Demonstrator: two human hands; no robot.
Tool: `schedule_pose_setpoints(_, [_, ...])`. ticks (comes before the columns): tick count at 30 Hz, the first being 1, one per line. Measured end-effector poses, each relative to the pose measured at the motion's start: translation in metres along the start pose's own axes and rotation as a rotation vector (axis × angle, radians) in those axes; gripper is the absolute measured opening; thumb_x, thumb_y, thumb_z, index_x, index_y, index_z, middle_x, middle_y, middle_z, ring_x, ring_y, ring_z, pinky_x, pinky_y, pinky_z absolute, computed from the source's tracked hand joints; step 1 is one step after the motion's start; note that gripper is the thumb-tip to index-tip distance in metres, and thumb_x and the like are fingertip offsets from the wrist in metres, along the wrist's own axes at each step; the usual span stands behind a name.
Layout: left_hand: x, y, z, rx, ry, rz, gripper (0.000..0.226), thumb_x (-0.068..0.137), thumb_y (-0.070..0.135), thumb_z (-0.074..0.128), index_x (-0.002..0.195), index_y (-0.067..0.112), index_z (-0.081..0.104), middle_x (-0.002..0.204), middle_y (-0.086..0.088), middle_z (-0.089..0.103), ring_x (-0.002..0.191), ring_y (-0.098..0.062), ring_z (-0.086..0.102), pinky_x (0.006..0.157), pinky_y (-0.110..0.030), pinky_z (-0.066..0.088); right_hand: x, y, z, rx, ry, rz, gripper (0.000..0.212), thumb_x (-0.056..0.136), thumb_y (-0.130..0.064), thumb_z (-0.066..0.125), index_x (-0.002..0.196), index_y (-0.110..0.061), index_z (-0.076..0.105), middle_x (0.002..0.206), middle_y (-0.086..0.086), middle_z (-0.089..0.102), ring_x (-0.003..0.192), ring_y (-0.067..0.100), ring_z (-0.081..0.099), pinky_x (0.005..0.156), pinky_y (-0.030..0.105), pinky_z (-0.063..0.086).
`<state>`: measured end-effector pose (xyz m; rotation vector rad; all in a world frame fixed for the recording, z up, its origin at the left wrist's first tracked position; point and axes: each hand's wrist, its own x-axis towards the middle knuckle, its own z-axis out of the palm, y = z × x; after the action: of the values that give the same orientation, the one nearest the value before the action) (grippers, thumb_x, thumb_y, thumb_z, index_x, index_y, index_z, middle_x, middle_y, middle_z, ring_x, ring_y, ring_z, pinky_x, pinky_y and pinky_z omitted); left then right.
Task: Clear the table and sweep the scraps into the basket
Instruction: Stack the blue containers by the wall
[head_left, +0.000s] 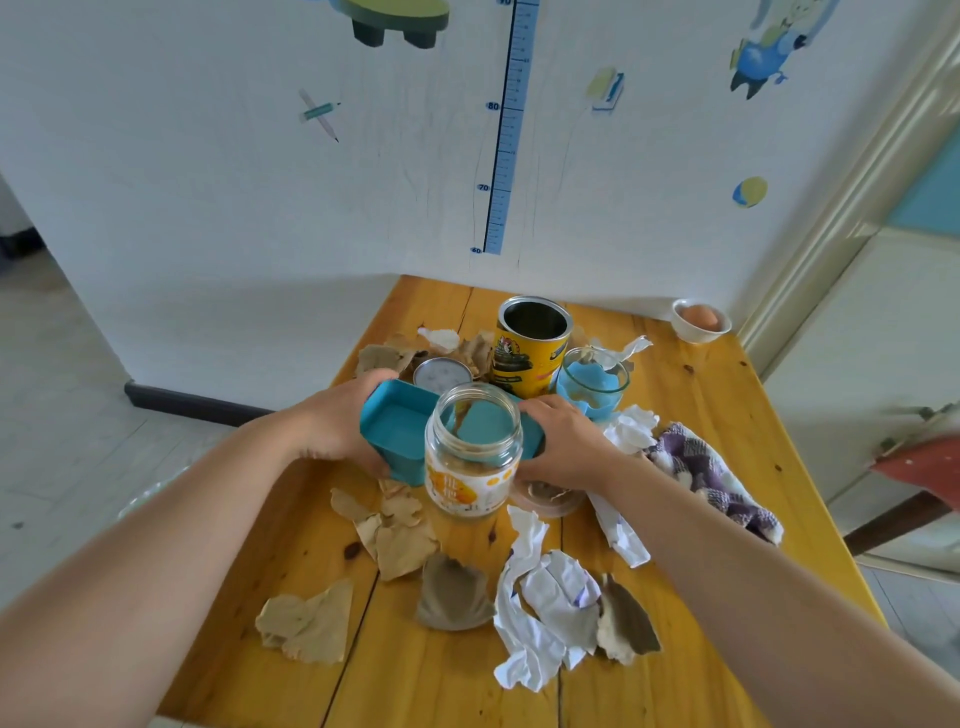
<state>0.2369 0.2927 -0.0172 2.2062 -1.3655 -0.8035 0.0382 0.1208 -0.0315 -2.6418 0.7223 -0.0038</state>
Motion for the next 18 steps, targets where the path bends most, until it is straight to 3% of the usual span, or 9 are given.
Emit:
schedule_pose_setpoints(4, [-0.002,-0.006,0.0,-0.05,0.044,-0.018,0.087,0.057,0.02,0.086,0.118,0.034,0.025,0.109,0.013,0.044,0.096,-0.007,0.048,0.079,-0.023,0.048,0.001,0.0,0.0,0.002,-0.006,0.013,0.074,0.072,-0.051,0.07,0.135,-0.027,0.038,0.136,0.001,0.041,0.124,0.018,0.036,0.103,0.034,0.036])
schedule_pose_setpoints(8, [-0.009,-0.013,-0.007,-0.185,0.123,-0.008,0.08,0.059,0.017,0.084,0.118,0.028,0.03,0.106,0.013,0.046,0.1,-0.01,0.049,0.076,-0.025,0.046,-0.002,0.001,-0.002,0.02,-0.007,0.021,0.076,0.071,-0.049,0.072,0.135,-0.026,0.038,0.135,0.001,0.04,0.123,0.018,0.037,0.102,0.034,0.038])
schedule_pose_setpoints(12, [-0.023,-0.008,-0.029,-0.417,0.328,0.014,0.093,0.036,0.038,0.08,0.116,0.026,0.036,0.105,0.014,0.047,0.097,-0.006,0.048,0.074,-0.022,0.042,-0.008,0.004,-0.013,0.048,0.038,0.049,0.067,0.075,-0.046,0.07,0.131,-0.024,0.041,0.129,0.003,0.044,0.115,0.018,0.043,0.091,0.028,0.041])
schedule_pose_setpoints(16, [-0.032,0.016,-0.039,-0.628,0.405,0.136,0.095,0.031,0.042,0.072,0.117,0.024,0.037,0.103,0.009,0.047,0.094,-0.005,0.049,0.069,-0.019,0.044,-0.016,0.007,-0.03,0.273,0.132,0.072,0.056,0.073,-0.041,0.067,0.122,-0.02,0.047,0.117,0.005,0.049,0.099,0.017,0.049,0.072,0.019,0.043])
schedule_pose_setpoints(18, [-0.033,0.028,-0.038,-0.662,0.408,0.205,0.094,0.035,0.041,0.073,0.12,0.023,0.037,0.104,0.009,0.048,0.095,-0.007,0.05,0.068,-0.017,0.047,-0.02,0.007,-0.04,0.43,0.184,0.054,0.059,0.062,-0.044,0.061,0.116,-0.02,0.052,0.111,0.005,0.053,0.097,0.019,0.052,0.071,0.02,0.044])
